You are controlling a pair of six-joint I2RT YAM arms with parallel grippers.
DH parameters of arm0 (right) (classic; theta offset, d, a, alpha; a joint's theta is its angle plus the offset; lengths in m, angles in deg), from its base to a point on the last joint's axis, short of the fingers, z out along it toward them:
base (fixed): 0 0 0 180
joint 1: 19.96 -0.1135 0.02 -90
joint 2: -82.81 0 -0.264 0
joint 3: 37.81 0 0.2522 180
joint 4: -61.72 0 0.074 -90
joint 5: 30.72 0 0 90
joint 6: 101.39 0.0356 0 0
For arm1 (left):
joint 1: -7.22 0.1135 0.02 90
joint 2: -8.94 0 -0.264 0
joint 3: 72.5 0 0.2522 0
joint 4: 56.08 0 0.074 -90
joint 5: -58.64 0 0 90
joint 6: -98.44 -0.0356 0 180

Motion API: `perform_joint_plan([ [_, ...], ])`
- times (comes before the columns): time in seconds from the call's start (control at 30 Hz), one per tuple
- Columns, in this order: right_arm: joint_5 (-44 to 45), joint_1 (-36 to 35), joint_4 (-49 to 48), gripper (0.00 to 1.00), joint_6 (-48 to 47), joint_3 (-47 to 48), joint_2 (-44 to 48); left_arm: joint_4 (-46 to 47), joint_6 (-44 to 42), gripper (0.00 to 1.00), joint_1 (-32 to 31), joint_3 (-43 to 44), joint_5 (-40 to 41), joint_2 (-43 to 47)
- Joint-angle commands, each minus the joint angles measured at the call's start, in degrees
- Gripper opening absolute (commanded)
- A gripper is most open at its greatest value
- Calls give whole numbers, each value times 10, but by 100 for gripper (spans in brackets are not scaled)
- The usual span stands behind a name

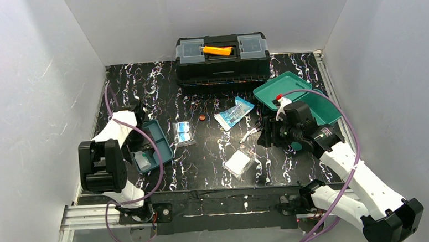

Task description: Organize the medicine kit

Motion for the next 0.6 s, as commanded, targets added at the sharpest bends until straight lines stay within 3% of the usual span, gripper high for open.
perform_joint_plan([
  [0.0,-5,-3,-15,64,-10,6,6,-34,-3,78,4,32,11,44],
  [0.23,-7,-3,6,64,-26,29,13,-57,-14,81,4,64,-40,97],
  [0.43,-36,-4,30,65,-51,70,-10,-44,-45,94,4,70,-131,168],
  [0.57,-45,-19,33,65,-62,94,-40,-29,-79,97,1,71,-225,194],
])
